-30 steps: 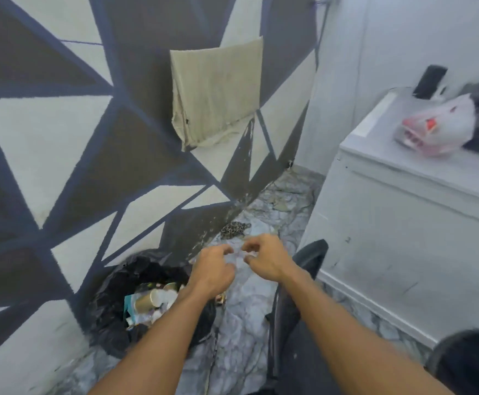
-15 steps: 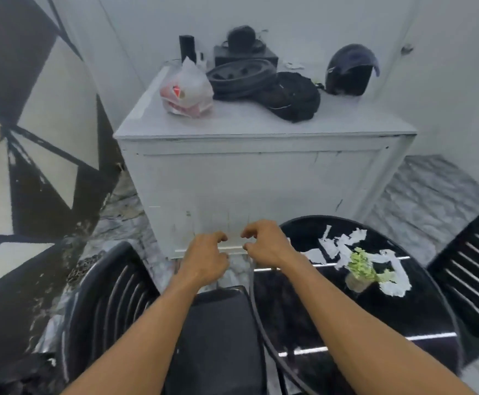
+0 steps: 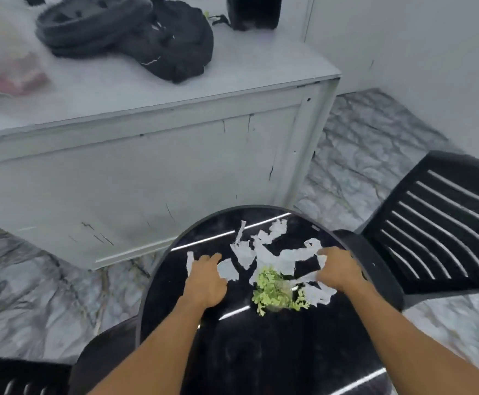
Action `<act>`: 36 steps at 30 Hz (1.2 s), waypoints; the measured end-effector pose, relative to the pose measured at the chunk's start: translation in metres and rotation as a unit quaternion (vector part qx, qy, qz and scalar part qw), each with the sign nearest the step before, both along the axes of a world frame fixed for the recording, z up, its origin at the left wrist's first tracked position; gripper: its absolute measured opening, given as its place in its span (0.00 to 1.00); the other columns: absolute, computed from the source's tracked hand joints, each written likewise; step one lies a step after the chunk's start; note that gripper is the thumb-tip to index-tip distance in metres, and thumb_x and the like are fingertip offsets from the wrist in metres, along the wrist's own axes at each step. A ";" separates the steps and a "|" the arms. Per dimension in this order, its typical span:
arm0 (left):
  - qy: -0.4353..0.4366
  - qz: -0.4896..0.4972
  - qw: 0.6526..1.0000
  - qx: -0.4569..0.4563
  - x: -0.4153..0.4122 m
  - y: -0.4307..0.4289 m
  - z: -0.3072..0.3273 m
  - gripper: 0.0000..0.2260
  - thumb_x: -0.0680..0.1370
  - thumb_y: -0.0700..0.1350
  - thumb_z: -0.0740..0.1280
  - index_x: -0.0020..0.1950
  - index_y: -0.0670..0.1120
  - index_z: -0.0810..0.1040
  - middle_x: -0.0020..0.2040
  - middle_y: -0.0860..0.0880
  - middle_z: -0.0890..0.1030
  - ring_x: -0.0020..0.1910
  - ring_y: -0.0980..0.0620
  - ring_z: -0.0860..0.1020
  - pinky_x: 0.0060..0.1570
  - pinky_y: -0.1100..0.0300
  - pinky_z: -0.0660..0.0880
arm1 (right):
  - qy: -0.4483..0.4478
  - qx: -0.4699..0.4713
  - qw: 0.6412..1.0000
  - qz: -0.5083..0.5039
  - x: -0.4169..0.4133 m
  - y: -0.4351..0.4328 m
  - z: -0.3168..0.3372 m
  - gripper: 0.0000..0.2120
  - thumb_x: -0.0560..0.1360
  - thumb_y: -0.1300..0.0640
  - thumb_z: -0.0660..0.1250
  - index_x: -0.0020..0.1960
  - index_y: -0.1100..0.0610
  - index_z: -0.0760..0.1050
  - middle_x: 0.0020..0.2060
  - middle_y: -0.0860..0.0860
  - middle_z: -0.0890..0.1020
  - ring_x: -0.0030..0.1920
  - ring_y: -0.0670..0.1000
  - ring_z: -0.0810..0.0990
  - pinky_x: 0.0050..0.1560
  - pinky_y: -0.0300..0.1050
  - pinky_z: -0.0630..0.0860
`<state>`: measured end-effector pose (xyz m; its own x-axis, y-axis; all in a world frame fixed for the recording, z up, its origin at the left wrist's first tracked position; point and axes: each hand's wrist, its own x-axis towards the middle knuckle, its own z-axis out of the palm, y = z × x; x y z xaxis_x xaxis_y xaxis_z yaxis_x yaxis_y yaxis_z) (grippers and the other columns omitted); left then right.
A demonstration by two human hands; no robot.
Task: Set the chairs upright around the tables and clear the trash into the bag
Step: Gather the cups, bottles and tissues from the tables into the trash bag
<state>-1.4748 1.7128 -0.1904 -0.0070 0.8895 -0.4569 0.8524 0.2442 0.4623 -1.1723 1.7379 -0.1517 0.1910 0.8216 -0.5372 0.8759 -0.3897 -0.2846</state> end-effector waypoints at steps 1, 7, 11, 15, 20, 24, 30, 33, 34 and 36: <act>0.027 0.001 1.000 -0.007 0.004 0.003 -0.009 0.31 0.76 0.46 0.69 0.77 0.48 0.62 0.71 0.44 0.67 0.70 0.44 0.66 0.66 0.49 0.70 | -0.027 -0.043 0.999 0.016 0.006 -0.005 -0.012 0.37 0.62 0.59 0.73 0.71 0.52 0.69 0.66 0.57 0.74 0.61 0.57 0.77 0.53 0.47 0.77; 0.025 0.037 0.998 0.049 0.020 0.018 -0.020 0.12 0.72 0.31 0.62 0.47 0.46 0.78 0.46 0.49 0.77 0.45 0.50 0.76 0.47 0.51 0.79 | 0.023 0.009 0.999 0.023 -0.009 0.001 -0.044 0.33 0.68 0.70 0.69 0.70 0.56 0.66 0.59 0.54 0.66 0.53 0.57 0.77 0.52 0.48 0.79; -0.056 0.049 0.993 0.097 0.032 0.038 -0.001 0.18 0.73 0.37 0.63 0.62 0.49 0.75 0.51 0.53 0.75 0.51 0.50 0.75 0.53 0.54 0.76 | 0.047 0.056 0.996 0.060 -0.023 0.023 -0.046 0.48 0.66 0.72 0.69 0.78 0.50 0.52 0.73 0.53 0.55 0.51 0.56 0.77 0.45 0.45 0.79; -0.079 -0.031 0.996 -0.008 0.041 0.054 -0.009 0.40 0.71 0.43 0.73 0.79 0.53 0.58 0.67 0.51 0.66 0.65 0.48 0.70 0.64 0.55 0.70 | 0.110 0.007 0.988 0.111 -0.032 0.037 -0.050 0.50 0.68 0.73 0.68 0.80 0.48 0.48 0.78 0.48 0.50 0.71 0.58 0.67 0.63 0.48 0.75; -0.091 -0.090 0.992 0.012 0.063 0.051 -0.034 0.27 0.70 0.51 0.74 0.67 0.56 0.72 0.62 0.55 0.66 0.55 0.53 0.74 0.54 0.60 0.74 | 0.126 0.015 0.982 0.142 -0.043 0.045 -0.064 0.41 0.71 0.69 0.69 0.79 0.55 0.56 0.69 0.52 0.66 0.67 0.56 0.70 0.67 0.49 0.72; -0.066 -0.119 0.989 0.053 0.070 0.056 -0.036 0.05 0.71 0.42 0.66 0.39 0.44 0.81 0.40 0.48 0.76 0.40 0.48 0.76 0.43 0.50 0.77 | 0.157 0.043 0.974 0.157 -0.049 0.044 -0.065 0.25 0.71 0.69 0.64 0.66 0.56 0.76 0.56 0.53 0.81 0.57 0.55 0.79 0.58 0.48 0.76; -0.066 -0.078 0.991 0.091 0.067 0.068 -0.027 0.11 0.71 0.38 0.65 0.50 0.47 0.81 0.48 0.51 0.78 0.50 0.51 0.75 0.53 0.56 0.74 | 0.091 0.101 0.975 0.177 -0.045 0.056 -0.066 0.50 0.69 0.64 0.68 0.79 0.45 0.40 0.45 0.52 0.76 0.43 0.51 0.76 0.44 0.46 0.77; -0.069 -0.082 0.993 0.052 0.064 0.066 -0.028 0.18 0.69 0.38 0.67 0.58 0.47 0.79 0.54 0.51 0.78 0.56 0.49 0.74 0.57 0.58 0.72 | 0.056 0.055 0.972 0.223 -0.049 0.067 -0.069 0.45 0.70 0.60 0.67 0.80 0.49 0.46 0.45 0.53 0.81 0.45 0.53 0.79 0.42 0.48 0.77; -0.096 -0.064 0.993 0.029 0.062 0.064 -0.027 0.22 0.68 0.38 0.67 0.63 0.47 0.77 0.57 0.51 0.76 0.58 0.50 0.74 0.57 0.59 0.72 | 0.061 0.047 0.970 0.229 -0.049 0.070 -0.069 0.37 0.71 0.60 0.67 0.77 0.51 0.58 0.48 0.53 0.82 0.49 0.55 0.79 0.47 0.50 0.78; -0.172 -0.007 0.985 -0.015 0.061 0.059 -0.023 0.31 0.67 0.37 0.69 0.70 0.51 0.70 0.59 0.52 0.73 0.57 0.52 0.75 0.53 0.61 0.75 | 0.121 0.042 0.976 0.177 -0.051 0.074 -0.070 0.19 0.71 0.62 0.67 0.60 0.50 0.80 0.46 0.51 0.83 0.48 0.55 0.81 0.49 0.50 0.79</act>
<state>-1.4137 1.7720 -0.2134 0.1655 0.8740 -0.4569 0.6497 0.2520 0.7172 -1.2230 1.8117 -0.2214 -0.2363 0.8562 -0.4594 0.8544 -0.0422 -0.5180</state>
